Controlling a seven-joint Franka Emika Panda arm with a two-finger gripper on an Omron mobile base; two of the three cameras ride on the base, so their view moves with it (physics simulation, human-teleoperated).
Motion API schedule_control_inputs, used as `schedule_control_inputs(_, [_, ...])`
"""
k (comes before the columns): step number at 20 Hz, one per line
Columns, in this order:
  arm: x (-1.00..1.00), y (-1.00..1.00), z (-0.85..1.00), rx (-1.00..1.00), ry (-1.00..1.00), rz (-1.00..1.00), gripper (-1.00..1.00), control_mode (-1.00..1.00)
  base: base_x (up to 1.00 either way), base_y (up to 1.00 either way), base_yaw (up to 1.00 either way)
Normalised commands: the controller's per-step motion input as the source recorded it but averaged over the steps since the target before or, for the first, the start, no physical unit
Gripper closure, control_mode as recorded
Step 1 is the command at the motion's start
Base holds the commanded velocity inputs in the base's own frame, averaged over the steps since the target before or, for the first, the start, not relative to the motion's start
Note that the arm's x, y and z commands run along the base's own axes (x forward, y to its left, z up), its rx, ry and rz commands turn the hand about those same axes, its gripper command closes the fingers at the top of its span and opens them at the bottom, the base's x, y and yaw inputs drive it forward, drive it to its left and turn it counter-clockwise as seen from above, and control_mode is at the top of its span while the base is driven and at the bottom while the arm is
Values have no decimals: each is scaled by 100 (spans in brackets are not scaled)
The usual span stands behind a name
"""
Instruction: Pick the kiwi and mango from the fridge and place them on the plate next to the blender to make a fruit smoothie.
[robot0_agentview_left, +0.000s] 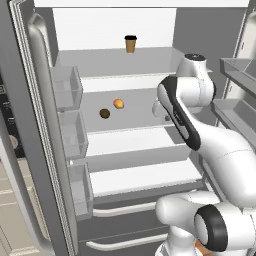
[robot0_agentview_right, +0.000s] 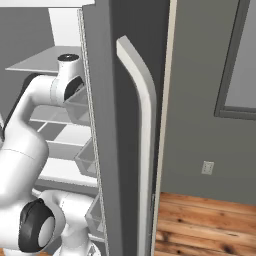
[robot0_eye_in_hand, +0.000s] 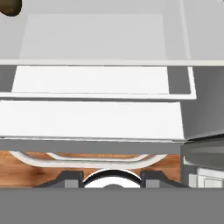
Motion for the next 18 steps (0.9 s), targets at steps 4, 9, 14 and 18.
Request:
schedule_control_inputs(4, [-14, 12, 0, 0, -1, 1, -100, -100, 0, 0, 0])
schedule_control_inputs(9, [-5, 64, 0, -8, -7, 1, -100, -100, 0, 0, 0])
schedule_control_inputs(14, [14, 74, 0, -6, -18, 0, -100, -100, 0, 0, 0])
schedule_control_inputs(18, [20, 64, 0, -1, -21, 0, -100, -100, 0, 0, 0])
